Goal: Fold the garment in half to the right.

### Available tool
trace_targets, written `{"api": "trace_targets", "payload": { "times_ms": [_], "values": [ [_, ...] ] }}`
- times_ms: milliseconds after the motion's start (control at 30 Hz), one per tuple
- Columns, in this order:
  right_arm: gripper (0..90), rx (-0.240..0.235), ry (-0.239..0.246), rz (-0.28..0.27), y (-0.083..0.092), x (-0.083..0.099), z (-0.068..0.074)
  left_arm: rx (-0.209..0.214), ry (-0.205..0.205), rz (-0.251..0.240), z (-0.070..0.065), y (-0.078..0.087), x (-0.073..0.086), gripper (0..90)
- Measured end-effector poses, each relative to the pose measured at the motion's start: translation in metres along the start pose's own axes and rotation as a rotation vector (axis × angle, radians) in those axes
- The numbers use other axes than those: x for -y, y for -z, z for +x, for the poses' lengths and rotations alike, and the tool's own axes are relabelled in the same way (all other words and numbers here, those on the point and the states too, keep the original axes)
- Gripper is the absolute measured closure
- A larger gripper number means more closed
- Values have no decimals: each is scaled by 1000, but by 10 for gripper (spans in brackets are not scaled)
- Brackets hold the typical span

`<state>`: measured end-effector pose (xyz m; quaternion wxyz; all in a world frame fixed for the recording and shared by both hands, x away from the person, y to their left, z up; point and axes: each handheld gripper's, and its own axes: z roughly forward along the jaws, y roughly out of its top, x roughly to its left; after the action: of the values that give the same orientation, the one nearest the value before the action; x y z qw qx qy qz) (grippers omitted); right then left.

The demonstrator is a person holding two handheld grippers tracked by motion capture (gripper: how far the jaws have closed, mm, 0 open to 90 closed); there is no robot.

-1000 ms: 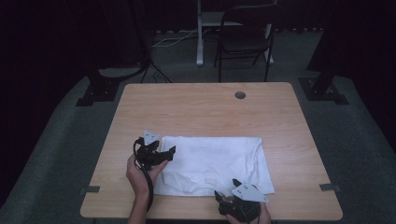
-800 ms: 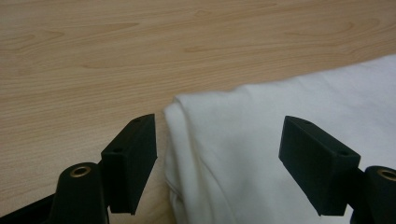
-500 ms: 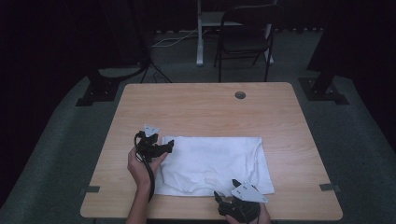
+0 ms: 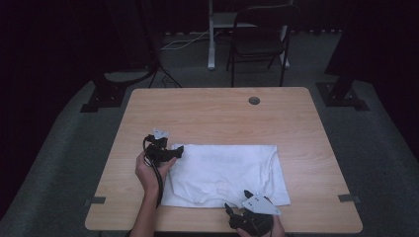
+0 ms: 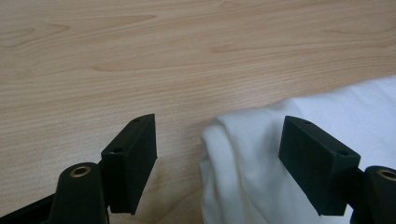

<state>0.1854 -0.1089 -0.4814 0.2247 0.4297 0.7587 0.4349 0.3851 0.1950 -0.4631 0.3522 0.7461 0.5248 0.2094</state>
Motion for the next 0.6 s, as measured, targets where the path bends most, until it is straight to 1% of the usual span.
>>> {"api": "trace_targets", "payload": {
  "times_ms": [167, 267, 333, 400, 467, 600],
  "values": [
    [243, 0, 4, 1, 0, 0, 1, 21, 8, 12, 4, -4, -3, 286],
    [243, 1, 2, 0, 0, 0, 0, 28, 13, 9, 5, -6, -3, 286],
    [244, 2, 2, -2, 0, 0, 0, 35, 18, 14, 6, -8, -2, 273],
    [243, 2, 2, -2, 1, 0, 0, 50, 31, 19, 8, -11, 0, 273],
    [244, 2, 2, -2, 1, 0, 1, 61, 40, 7, 10, -13, 3, 273],
    [243, 1, 6, 0, 0, 0, 1, 62, 39, 9, 10, -13, 2, 273]
  ]
}}
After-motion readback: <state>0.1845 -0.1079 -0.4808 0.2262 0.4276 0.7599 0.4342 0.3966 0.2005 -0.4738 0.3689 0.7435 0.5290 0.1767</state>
